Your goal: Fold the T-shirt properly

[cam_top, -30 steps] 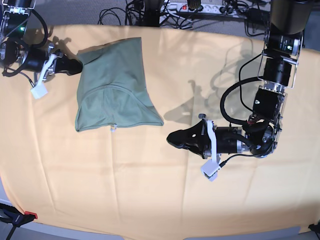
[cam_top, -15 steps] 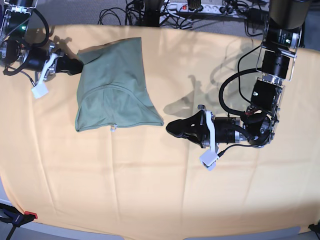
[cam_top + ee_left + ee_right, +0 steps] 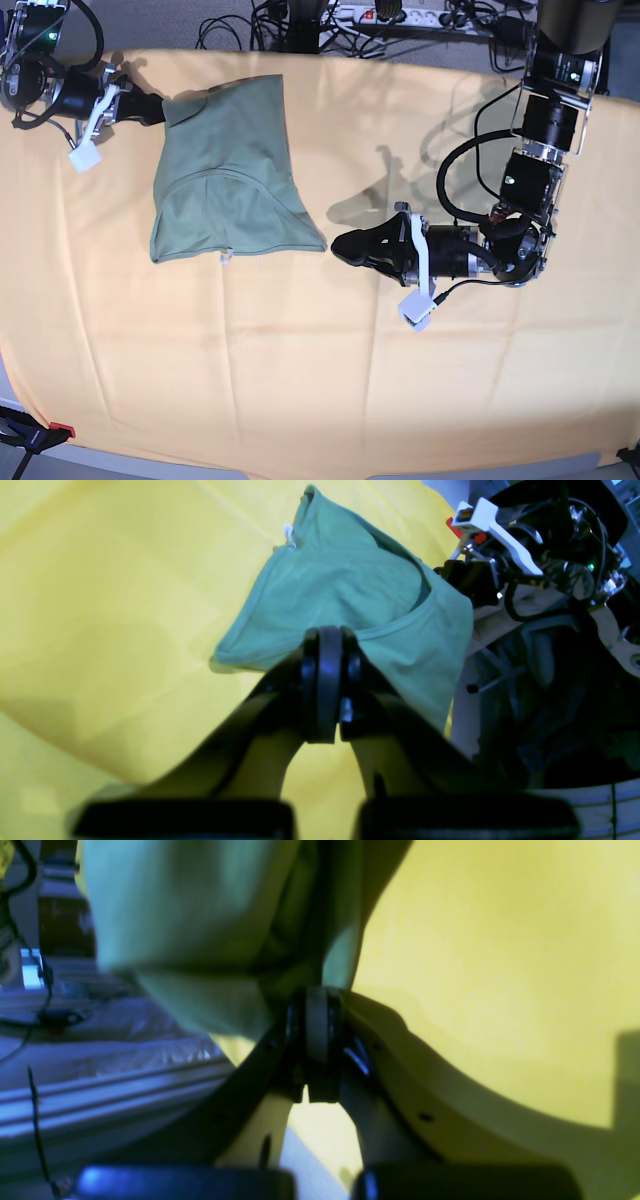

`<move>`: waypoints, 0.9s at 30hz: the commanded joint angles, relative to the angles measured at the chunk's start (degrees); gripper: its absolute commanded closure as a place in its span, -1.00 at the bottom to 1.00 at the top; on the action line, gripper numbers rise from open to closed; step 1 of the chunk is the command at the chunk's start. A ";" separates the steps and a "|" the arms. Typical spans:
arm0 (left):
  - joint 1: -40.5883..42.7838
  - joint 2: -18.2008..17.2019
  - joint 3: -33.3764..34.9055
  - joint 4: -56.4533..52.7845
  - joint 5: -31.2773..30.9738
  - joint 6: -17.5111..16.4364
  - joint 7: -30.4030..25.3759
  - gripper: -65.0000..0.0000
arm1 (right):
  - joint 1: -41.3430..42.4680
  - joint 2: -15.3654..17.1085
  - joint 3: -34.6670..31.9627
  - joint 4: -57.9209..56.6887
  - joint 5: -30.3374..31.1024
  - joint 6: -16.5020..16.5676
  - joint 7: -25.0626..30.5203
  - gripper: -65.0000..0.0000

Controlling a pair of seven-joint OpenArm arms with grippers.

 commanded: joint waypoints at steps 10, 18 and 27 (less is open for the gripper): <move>-1.75 -0.35 -0.44 0.85 -1.99 -0.45 -1.05 1.00 | 0.35 0.94 2.36 10.36 0.99 -0.03 -0.04 1.00; -1.73 -0.35 -0.81 0.85 -6.73 -0.45 2.01 1.00 | 3.30 0.94 13.51 15.82 0.99 -0.03 -0.04 1.00; 2.40 -1.95 -5.44 4.55 -9.32 -0.45 6.40 1.00 | -0.42 1.27 22.77 15.87 0.99 -0.03 -0.04 1.00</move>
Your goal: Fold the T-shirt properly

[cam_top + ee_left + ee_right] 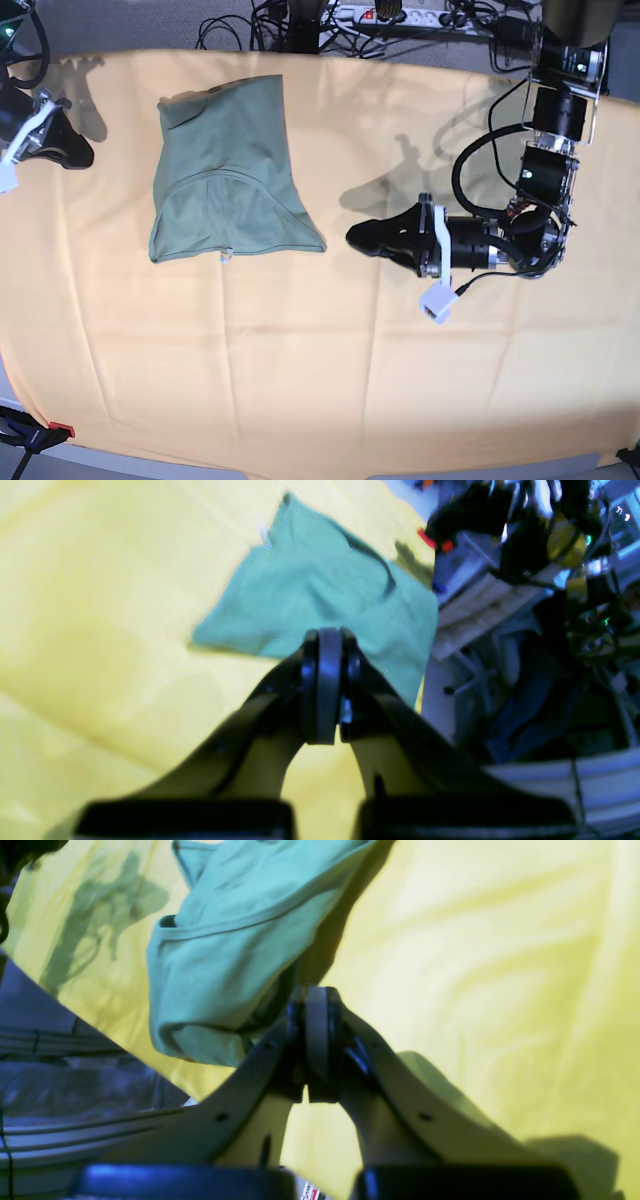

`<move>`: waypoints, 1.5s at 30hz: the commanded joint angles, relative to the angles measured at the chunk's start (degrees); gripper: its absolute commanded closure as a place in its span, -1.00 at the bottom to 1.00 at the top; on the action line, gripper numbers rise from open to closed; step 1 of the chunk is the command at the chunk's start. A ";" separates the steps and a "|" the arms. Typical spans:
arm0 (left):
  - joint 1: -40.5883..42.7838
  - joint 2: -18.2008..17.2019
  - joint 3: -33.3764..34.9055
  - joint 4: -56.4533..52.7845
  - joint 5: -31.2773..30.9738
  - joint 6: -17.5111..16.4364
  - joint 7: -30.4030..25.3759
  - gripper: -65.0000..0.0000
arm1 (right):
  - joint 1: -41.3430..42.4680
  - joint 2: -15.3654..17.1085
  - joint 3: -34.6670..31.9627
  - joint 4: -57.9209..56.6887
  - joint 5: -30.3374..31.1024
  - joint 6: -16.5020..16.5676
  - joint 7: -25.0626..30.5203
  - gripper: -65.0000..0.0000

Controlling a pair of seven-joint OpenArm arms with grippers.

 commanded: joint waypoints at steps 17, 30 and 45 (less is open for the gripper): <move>24.04 -12.33 -27.54 28.11 -1.47 3.17 4.46 1.00 | -16.57 1.07 15.65 14.84 1.39 -0.98 0.82 1.00; 59.23 -21.03 -52.70 44.70 -1.47 5.29 6.49 1.00 | -36.41 -4.66 24.17 15.10 1.39 -1.33 0.82 1.00; 89.77 -21.03 -60.41 53.44 -1.47 4.66 8.08 1.00 | -49.66 -10.49 24.26 14.86 1.39 -1.81 0.82 1.00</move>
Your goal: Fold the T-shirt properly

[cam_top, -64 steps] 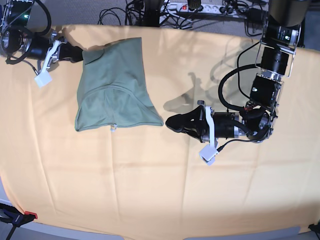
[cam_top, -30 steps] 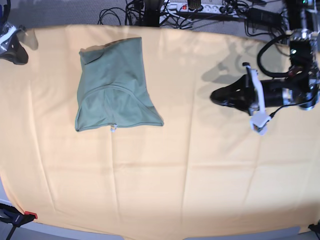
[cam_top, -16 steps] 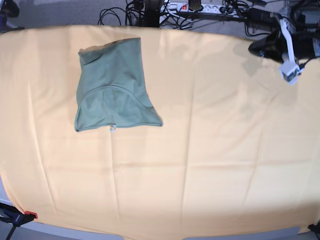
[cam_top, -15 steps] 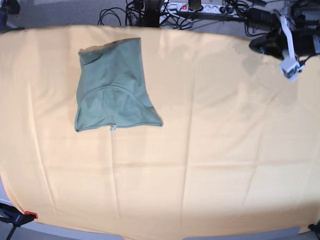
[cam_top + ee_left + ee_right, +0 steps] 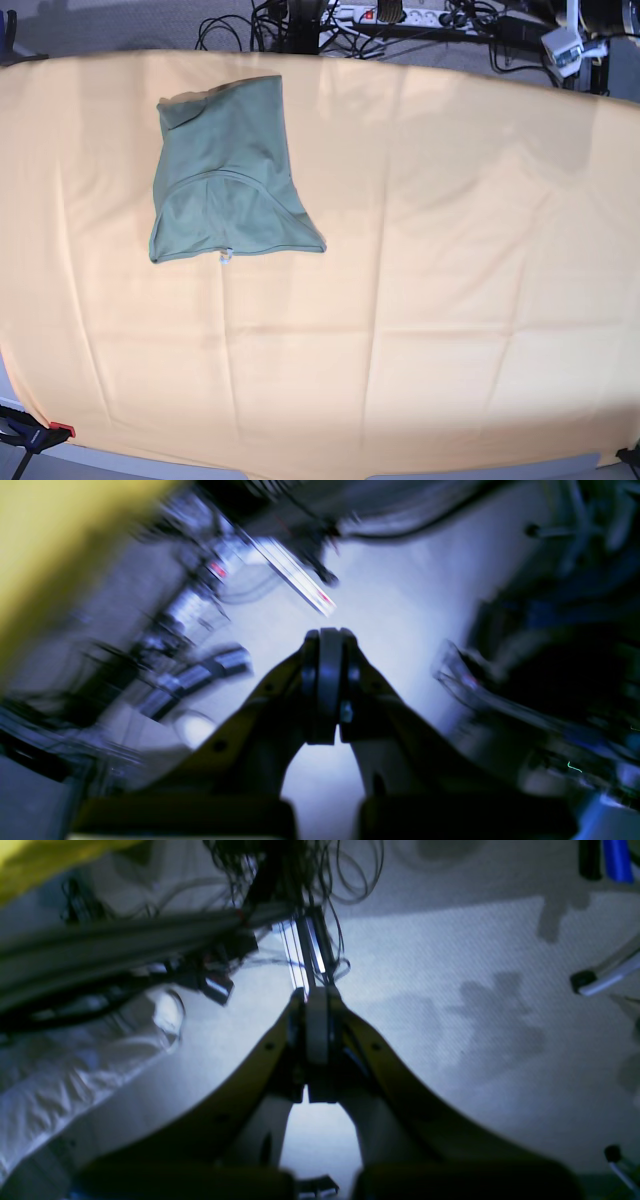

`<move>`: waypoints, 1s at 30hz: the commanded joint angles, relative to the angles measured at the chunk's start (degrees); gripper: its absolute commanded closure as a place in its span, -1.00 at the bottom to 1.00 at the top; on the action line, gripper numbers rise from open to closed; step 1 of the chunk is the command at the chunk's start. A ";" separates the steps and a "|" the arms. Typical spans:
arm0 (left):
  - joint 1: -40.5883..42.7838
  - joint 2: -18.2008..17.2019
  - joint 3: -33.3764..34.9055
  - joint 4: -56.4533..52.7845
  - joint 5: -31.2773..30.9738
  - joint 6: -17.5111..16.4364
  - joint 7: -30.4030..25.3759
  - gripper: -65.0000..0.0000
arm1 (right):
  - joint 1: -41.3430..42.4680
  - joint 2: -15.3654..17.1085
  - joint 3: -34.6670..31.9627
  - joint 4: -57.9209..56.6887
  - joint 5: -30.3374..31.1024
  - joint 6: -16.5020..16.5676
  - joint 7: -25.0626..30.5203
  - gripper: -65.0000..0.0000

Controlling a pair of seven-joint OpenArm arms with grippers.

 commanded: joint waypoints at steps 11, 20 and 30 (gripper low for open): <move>4.74 2.64 14.69 -0.96 -0.99 -0.72 0.15 1.00 | -5.24 0.83 -13.44 -2.27 0.80 0.81 0.18 1.00; 4.74 4.98 30.71 -11.56 5.60 -0.96 0.15 1.00 | -5.24 0.85 -24.72 -8.26 0.80 1.85 0.18 1.00; 0.66 6.45 33.03 -31.32 14.82 0.76 -5.51 1.00 | 2.19 1.53 -37.24 -21.44 -13.29 1.85 1.88 1.00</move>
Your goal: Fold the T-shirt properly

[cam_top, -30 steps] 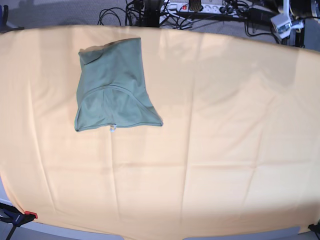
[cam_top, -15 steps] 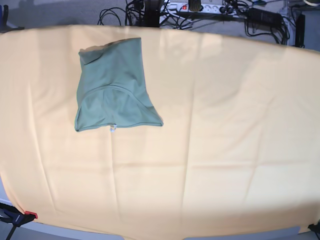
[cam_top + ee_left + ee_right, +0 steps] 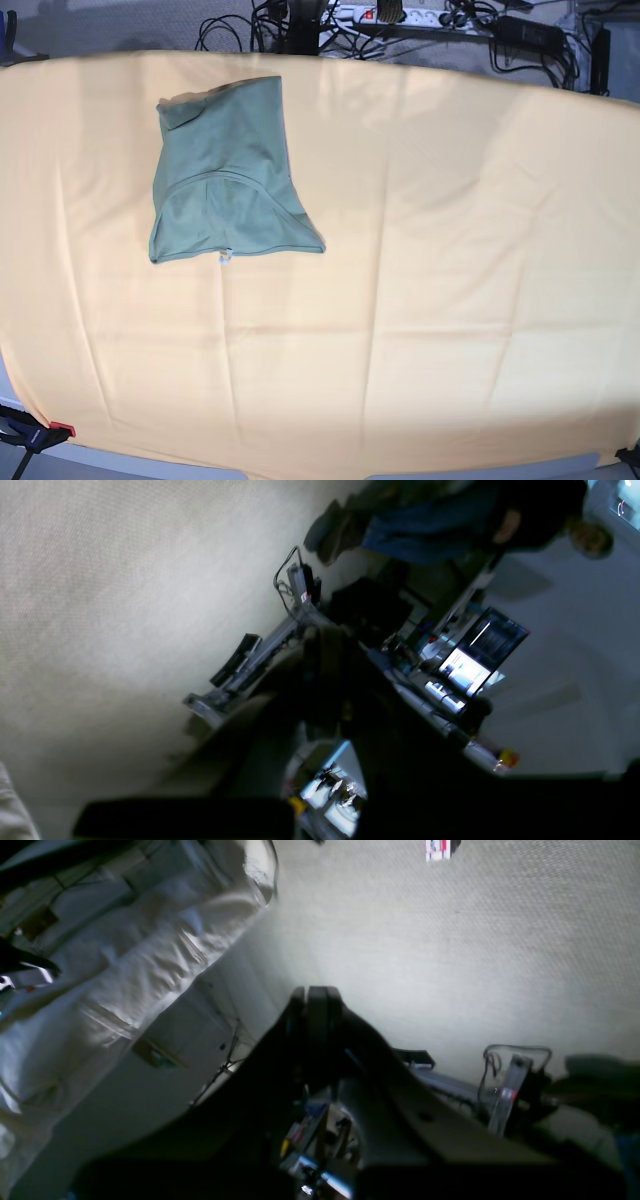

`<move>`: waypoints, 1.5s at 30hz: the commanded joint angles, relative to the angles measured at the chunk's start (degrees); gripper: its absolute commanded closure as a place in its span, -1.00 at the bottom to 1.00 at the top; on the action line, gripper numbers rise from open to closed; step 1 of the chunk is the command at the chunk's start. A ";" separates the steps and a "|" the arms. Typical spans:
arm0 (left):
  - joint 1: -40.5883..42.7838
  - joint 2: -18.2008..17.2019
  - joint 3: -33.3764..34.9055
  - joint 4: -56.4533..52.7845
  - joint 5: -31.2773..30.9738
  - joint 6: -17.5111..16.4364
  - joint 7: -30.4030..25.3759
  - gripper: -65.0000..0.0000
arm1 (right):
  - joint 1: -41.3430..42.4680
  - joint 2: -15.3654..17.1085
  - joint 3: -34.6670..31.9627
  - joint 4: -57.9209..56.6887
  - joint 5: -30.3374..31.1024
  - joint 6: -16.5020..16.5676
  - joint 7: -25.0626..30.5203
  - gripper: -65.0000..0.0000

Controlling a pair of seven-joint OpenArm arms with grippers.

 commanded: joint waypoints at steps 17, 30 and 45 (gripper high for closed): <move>-29.00 10.19 1.86 -33.92 20.11 0.98 -20.70 1.00 | 22.49 6.29 -24.44 -27.21 -30.67 0.12 29.99 1.00; -50.01 19.87 19.56 -59.82 49.00 11.02 -58.36 1.00 | 41.11 3.67 -40.63 -47.89 -58.86 -17.31 63.58 1.00; -56.85 33.11 19.80 -75.21 62.12 26.16 -83.80 1.00 | 49.00 -4.85 -41.44 -66.20 -67.98 -21.92 85.57 1.00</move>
